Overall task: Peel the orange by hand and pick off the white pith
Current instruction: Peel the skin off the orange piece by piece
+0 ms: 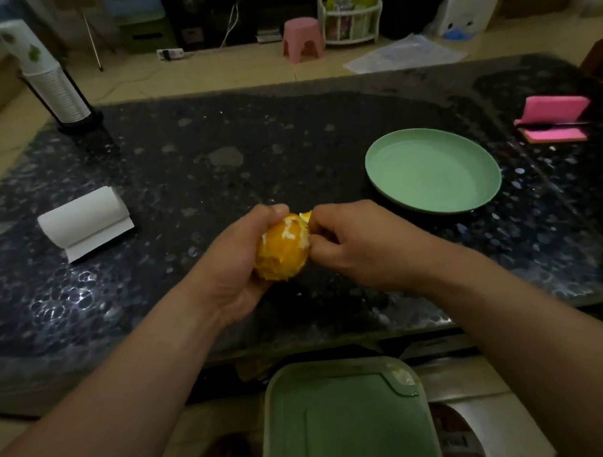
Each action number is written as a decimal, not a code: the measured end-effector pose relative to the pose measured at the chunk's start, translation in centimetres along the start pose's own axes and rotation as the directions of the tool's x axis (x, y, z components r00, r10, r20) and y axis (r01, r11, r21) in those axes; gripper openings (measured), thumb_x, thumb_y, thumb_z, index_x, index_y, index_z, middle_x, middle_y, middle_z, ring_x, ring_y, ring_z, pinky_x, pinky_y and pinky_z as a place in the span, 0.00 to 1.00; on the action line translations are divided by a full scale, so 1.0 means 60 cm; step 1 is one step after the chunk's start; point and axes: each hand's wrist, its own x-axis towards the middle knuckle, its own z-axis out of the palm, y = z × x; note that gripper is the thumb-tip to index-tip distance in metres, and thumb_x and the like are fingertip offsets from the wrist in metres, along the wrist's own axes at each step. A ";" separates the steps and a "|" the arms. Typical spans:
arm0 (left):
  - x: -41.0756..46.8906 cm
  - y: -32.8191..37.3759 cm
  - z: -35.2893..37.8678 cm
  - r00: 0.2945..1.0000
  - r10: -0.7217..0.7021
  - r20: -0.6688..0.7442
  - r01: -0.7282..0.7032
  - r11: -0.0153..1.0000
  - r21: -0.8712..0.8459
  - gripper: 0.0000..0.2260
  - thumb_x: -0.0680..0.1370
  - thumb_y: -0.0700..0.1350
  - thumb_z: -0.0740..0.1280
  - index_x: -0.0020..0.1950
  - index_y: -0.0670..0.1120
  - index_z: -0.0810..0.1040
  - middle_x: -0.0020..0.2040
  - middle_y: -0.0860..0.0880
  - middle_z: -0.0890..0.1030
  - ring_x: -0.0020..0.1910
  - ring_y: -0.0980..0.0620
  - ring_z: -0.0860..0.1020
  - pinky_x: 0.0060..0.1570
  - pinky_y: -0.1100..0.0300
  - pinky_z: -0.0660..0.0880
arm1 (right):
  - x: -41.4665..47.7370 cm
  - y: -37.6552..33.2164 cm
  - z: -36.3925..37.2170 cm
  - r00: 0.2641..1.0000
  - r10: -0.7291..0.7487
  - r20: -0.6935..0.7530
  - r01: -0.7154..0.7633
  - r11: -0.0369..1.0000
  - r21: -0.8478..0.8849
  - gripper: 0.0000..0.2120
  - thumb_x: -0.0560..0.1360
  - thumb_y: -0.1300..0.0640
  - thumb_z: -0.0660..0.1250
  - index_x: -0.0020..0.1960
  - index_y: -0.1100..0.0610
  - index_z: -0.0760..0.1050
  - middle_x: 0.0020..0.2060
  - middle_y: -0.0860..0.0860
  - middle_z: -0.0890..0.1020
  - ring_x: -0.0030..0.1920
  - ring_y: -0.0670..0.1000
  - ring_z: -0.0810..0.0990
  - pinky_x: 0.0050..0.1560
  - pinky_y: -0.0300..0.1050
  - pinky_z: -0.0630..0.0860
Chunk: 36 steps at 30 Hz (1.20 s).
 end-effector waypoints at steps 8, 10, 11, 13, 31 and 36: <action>-0.003 0.000 -0.003 0.997 -0.042 0.063 0.045 0.998 -0.043 0.23 0.75 0.54 0.70 0.65 0.43 0.78 0.53 0.38 0.78 0.45 0.47 0.79 0.44 0.53 0.78 | -0.004 0.010 -0.003 1.000 0.009 -0.013 -0.007 0.983 0.181 0.11 0.78 0.52 0.68 0.37 0.48 0.74 0.31 0.41 0.79 0.30 0.42 0.74 0.33 0.43 0.70; -0.007 0.003 -0.003 0.992 -0.093 0.082 0.101 0.990 -0.098 0.21 0.76 0.54 0.70 0.63 0.42 0.80 0.50 0.41 0.82 0.45 0.47 0.81 0.44 0.54 0.81 | -0.006 0.015 -0.008 0.997 0.020 0.068 -0.044 0.931 0.363 0.09 0.80 0.57 0.67 0.40 0.51 0.78 0.31 0.45 0.81 0.31 0.42 0.76 0.33 0.42 0.72; -0.009 0.004 -0.003 0.989 -0.115 0.096 0.128 0.981 -0.145 0.20 0.76 0.55 0.69 0.61 0.42 0.80 0.50 0.41 0.83 0.45 0.47 0.81 0.43 0.54 0.81 | -0.006 0.017 -0.009 0.994 0.019 0.111 -0.069 0.882 0.467 0.10 0.81 0.59 0.66 0.42 0.53 0.79 0.32 0.48 0.82 0.32 0.44 0.77 0.33 0.42 0.72; -0.010 0.008 -0.002 0.981 -0.140 0.137 0.172 0.951 -0.258 0.20 0.75 0.56 0.67 0.58 0.42 0.82 0.50 0.42 0.83 0.46 0.46 0.82 0.42 0.54 0.82 | -0.003 0.017 -0.008 0.983 0.037 0.178 -0.151 0.711 0.687 0.11 0.83 0.62 0.63 0.44 0.55 0.78 0.33 0.52 0.81 0.31 0.48 0.77 0.29 0.40 0.70; 0.020 0.003 -0.004 0.987 -0.145 -0.061 0.082 0.803 -0.591 0.18 0.80 0.54 0.69 0.62 0.41 0.78 0.56 0.37 0.81 0.50 0.40 0.83 0.49 0.49 0.84 | 0.047 0.047 0.053 0.947 0.274 -0.168 -0.236 0.948 0.215 0.12 0.84 0.56 0.65 0.61 0.48 0.84 0.54 0.46 0.85 0.50 0.49 0.84 0.54 0.48 0.82; 0.023 0.004 -0.007 0.990 -0.127 -0.055 0.073 0.821 -0.566 0.15 0.80 0.54 0.68 0.55 0.42 0.81 0.52 0.41 0.82 0.49 0.44 0.83 0.63 0.47 0.78 | 0.025 0.014 0.035 0.981 0.190 -0.047 -0.133 0.825 0.549 0.09 0.82 0.44 0.71 0.53 0.49 0.81 0.42 0.49 0.87 0.40 0.46 0.87 0.40 0.48 0.83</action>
